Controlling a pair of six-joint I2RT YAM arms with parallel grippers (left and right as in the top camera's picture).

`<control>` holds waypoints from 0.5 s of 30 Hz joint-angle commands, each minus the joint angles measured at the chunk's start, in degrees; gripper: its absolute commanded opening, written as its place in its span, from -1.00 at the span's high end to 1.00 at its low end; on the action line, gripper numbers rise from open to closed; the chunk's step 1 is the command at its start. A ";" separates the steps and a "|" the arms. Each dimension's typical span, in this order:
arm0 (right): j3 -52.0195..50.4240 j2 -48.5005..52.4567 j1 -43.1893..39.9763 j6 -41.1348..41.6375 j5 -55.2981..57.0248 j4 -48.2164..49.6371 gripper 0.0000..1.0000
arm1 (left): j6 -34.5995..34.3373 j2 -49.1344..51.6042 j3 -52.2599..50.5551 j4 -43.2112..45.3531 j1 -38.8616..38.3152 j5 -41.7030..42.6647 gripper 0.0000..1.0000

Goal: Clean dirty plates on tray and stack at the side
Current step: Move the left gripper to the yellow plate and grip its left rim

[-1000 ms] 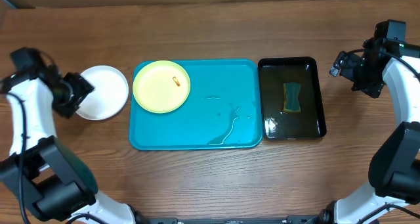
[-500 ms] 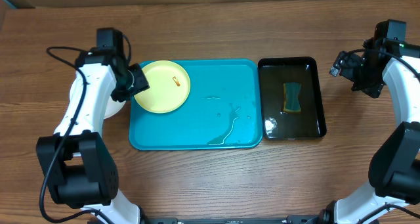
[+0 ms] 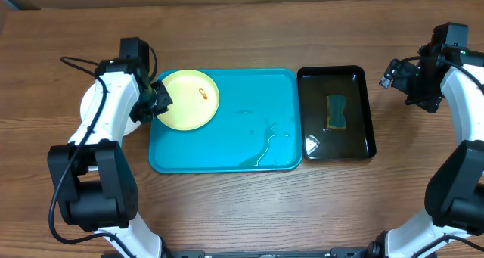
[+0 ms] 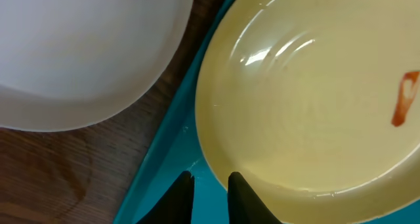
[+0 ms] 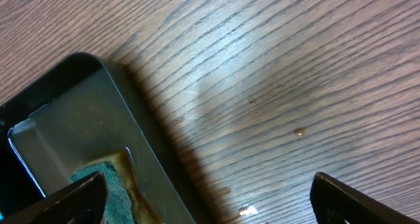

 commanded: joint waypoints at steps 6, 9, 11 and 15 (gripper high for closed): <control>0.85 -0.59 -0.07 0.44 0.37 0.15 -1.00 | -3.32 0.94 -5.53 5.05 0.20 -4.50 0.55; 0.85 -0.59 -0.07 0.44 0.37 0.13 -1.00 | -3.37 0.94 -7.93 8.46 0.20 -4.50 0.53; 0.85 -0.59 -0.07 0.44 0.37 0.15 -1.00 | -4.28 0.94 -9.38 10.78 0.20 -4.48 0.52; 0.85 -0.59 -0.07 0.44 0.37 0.15 -1.00 | -4.83 0.94 -11.78 14.73 0.02 -3.02 0.62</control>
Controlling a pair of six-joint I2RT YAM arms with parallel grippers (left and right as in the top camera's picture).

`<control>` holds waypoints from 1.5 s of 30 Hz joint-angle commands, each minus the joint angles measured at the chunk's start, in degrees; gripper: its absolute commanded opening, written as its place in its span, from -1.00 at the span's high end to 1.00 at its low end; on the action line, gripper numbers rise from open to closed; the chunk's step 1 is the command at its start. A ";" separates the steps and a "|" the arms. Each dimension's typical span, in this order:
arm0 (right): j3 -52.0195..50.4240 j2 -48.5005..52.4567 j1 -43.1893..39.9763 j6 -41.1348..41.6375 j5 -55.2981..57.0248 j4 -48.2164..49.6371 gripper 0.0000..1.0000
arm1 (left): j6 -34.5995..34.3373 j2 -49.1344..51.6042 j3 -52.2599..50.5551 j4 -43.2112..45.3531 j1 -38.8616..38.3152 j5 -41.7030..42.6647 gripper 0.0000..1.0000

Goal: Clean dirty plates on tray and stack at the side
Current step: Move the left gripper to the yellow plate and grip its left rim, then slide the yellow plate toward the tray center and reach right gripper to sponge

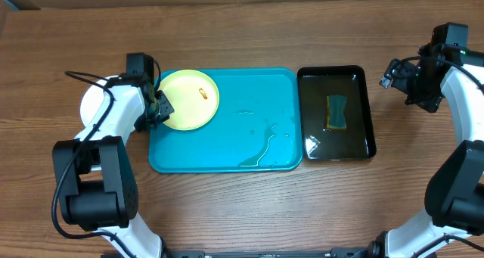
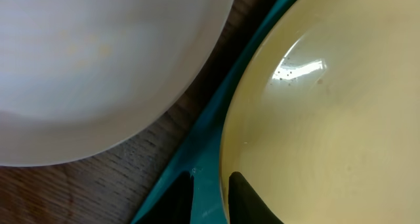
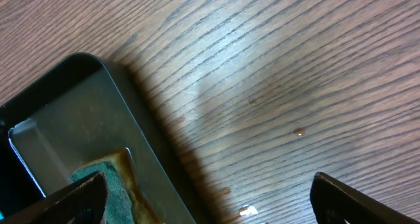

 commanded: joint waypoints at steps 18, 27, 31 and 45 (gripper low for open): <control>0.85 -0.59 -0.07 0.44 0.35 0.11 -1.00 | 12.55 0.83 -2.16 -2.86 -5.22 11.89 0.50; 0.85 -0.59 -0.07 0.44 0.35 0.13 -1.00 | 12.33 0.83 -0.92 -0.87 -5.16 12.07 0.22; 0.85 -0.59 -0.07 0.44 0.35 0.11 -1.00 | 12.39 0.83 -0.11 -0.72 -5.18 12.00 0.21; 0.85 -0.59 0.85 -1.53 -30.93 -0.59 -1.00 | 12.04 0.83 -1.25 -1.81 -5.22 7.82 0.28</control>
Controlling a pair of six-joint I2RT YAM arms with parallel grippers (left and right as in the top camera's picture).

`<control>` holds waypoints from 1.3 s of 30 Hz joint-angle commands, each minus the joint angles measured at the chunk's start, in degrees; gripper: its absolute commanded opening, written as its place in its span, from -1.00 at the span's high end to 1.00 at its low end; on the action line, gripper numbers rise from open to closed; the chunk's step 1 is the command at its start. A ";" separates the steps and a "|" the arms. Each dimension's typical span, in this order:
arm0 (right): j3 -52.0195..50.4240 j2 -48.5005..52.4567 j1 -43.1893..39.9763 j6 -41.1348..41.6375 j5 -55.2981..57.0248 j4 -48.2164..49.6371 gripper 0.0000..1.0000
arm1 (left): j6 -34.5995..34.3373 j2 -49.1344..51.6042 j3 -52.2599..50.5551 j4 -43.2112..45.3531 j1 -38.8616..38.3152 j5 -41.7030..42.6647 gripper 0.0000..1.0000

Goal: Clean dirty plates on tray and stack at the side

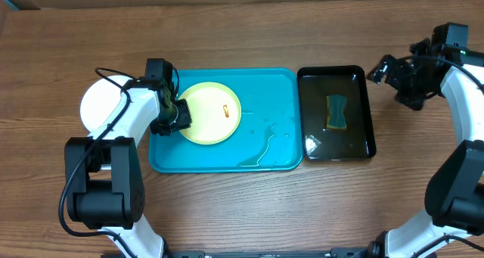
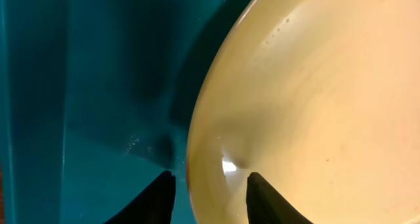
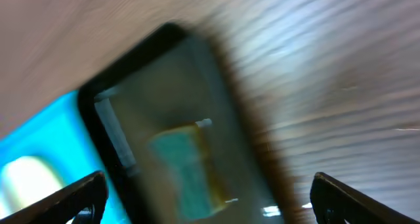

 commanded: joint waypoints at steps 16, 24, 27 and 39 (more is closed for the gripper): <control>-3.06 -0.09 21.66 1.88 27.19 -4.20 -0.75 | 0.63 0.81 0.33 2.01 -3.48 -0.76 0.31; -11.26 -0.04 22.27 1.88 28.20 7.32 -0.68 | 0.63 0.81 0.33 1.97 -4.15 -0.72 0.28; -13.49 -0.04 22.27 1.86 28.20 10.71 -0.58 | 0.63 0.81 0.33 1.84 -4.15 -0.74 0.28; -24.85 -0.04 22.23 1.86 28.20 27.34 -0.18 | 0.66 0.83 0.33 1.53 -4.15 -0.76 0.25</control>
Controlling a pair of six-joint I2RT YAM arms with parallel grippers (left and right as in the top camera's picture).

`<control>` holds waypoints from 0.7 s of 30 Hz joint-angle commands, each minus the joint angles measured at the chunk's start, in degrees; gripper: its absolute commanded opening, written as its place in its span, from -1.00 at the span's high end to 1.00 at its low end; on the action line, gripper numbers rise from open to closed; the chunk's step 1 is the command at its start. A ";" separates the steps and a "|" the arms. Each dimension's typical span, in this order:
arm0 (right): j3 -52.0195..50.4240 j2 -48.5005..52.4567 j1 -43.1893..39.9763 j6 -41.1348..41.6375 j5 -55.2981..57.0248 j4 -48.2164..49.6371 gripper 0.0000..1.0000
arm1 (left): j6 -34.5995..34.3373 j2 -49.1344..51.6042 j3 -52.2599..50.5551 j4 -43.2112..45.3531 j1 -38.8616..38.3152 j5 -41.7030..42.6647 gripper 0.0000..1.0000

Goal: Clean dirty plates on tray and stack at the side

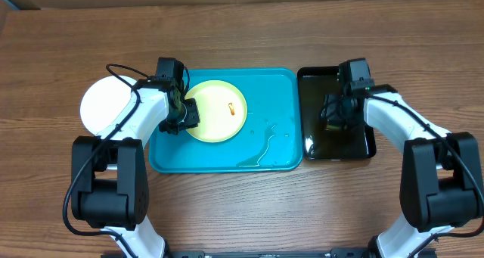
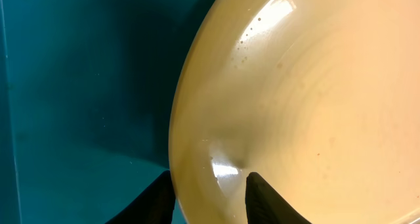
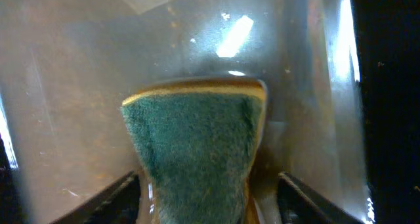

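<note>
A yellow plate (image 1: 215, 110) with a red smear (image 1: 231, 108) lies on the teal tray (image 1: 265, 84), left of its middle. My left gripper (image 1: 184, 119) is shut on the plate's left rim; in the left wrist view the rim (image 2: 197, 152) runs between the two dark fingers (image 2: 157, 198). A clean white plate (image 1: 102, 107) sits on the table left of the tray. My right gripper (image 3: 210, 204) hangs open in the black basin (image 1: 355, 73), one finger on each side of the green sponge (image 3: 197, 138), small gaps showing.
The basin holds murky water and stands right against the tray's right edge. A streak of water (image 1: 261, 148) lies on the tray's front middle. Bare wooden table surrounds both containers.
My right gripper has gone from above the bare table right of the basin down into the basin, straddling the sponge. The left gripper and yellow plate have shifted slightly to the right.
The yellow plate first lay in the tray's far left corner with my shut left gripper at its rim, the right gripper open far right. Then the left gripper held the rim and the plate stood nearer the middle. Now the right gripper is at the sponge.
</note>
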 commanded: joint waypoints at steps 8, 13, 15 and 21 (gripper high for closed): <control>-6.08 -0.04 -0.24 0.31 0.74 6.34 0.43 | 0.66 0.81 0.33 -0.24 -0.48 -0.39 0.22; -4.17 -0.37 -0.26 -0.09 0.76 4.68 -0.01 | 0.70 0.81 0.33 -0.28 -0.48 -0.42 0.21; -1.86 -0.61 -0.26 -0.11 0.76 2.34 -0.54 | 0.70 0.83 0.33 -0.44 -0.48 -0.44 0.20; 0.09 -0.52 -0.26 -0.11 0.81 4.26 -0.86 | 0.68 0.83 0.33 -0.63 -0.48 -0.42 0.20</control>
